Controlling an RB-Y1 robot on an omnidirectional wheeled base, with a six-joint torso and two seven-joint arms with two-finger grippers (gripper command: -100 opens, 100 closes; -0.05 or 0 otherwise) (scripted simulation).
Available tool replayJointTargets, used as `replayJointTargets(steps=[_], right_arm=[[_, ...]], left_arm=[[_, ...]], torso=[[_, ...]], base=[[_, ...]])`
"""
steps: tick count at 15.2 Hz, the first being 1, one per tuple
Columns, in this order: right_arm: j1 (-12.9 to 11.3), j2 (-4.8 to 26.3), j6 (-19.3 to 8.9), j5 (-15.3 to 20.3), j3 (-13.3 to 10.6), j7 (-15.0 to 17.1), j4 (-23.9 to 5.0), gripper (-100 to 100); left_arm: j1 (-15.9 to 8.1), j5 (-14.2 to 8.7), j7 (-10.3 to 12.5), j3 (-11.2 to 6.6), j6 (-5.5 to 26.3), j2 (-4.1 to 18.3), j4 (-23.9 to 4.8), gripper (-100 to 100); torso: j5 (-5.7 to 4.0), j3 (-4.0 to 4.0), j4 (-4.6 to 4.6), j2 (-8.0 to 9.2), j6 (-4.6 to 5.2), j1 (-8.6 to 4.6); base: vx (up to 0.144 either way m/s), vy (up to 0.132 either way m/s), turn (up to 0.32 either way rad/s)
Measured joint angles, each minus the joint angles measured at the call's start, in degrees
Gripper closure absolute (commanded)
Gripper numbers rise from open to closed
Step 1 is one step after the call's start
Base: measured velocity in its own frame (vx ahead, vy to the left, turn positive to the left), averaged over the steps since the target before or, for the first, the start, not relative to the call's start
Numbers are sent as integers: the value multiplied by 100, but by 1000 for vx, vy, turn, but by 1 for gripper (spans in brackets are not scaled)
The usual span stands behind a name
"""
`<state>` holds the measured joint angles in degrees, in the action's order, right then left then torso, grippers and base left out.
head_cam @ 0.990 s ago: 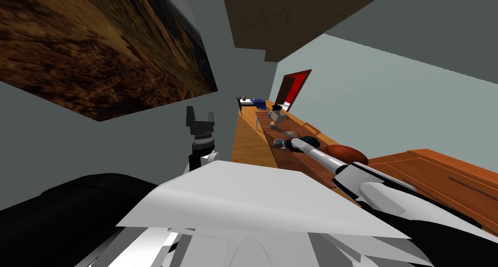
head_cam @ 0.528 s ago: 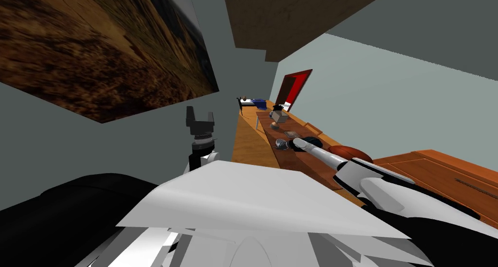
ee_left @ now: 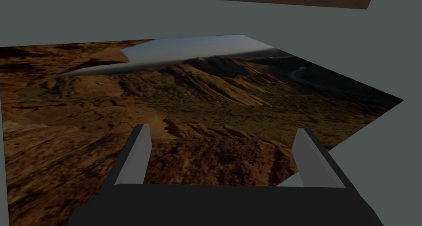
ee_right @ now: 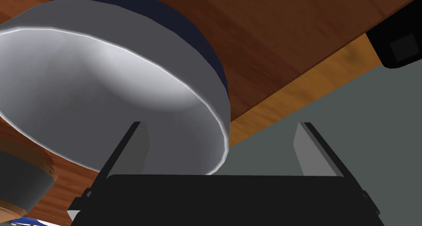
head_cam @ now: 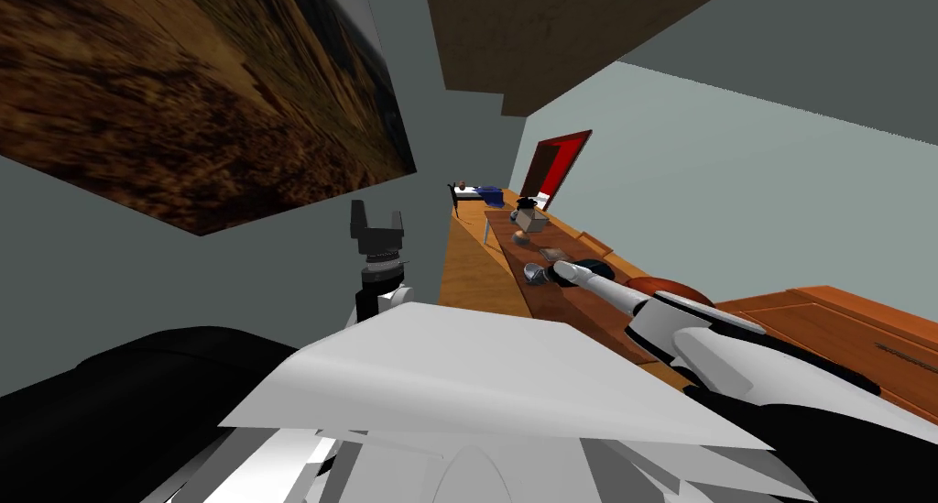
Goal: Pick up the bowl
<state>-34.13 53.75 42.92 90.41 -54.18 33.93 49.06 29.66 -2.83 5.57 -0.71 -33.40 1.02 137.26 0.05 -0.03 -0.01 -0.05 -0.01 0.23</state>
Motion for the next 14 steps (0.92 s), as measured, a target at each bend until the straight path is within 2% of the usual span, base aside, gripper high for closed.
replayJointTargets(steps=[2,5,6,11,12,14], right_arm=[[-45,-26,28,104,-86,54,-98,-100],[129,-186,-174,54,-79,-83,-267,-100],[138,-202,-202,52,-81,-98,-284,100],[136,-197,-206,49,-77,-92,-286,100],[73,-196,-154,41,-69,-108,-317,100],[7,-88,-52,77,-76,-36,-184,100]], left_arm=[[0,0,0,0,0,0,0,0],[0,0,0,-1,0,1,0,0],[0,0,0,-1,0,1,0,0],[0,0,0,-1,0,0,0,0],[0,0,0,-1,0,0,0,0],[0,0,0,0,0,0,0,0]], torso=[[0,0,0,1,1,-2],[-7,-10,-4,-17,0,-24],[-6,-8,-4,-14,1,-25],[-8,0,-1,2,-3,-24],[-4,4,2,8,-3,-22],[-3,13,4,23,-2,-19]], base=[[22,21,25],[54,-8,38],[13,-2,2],[-4,1,-11],[-52,12,-44],[-38,4,-18]])
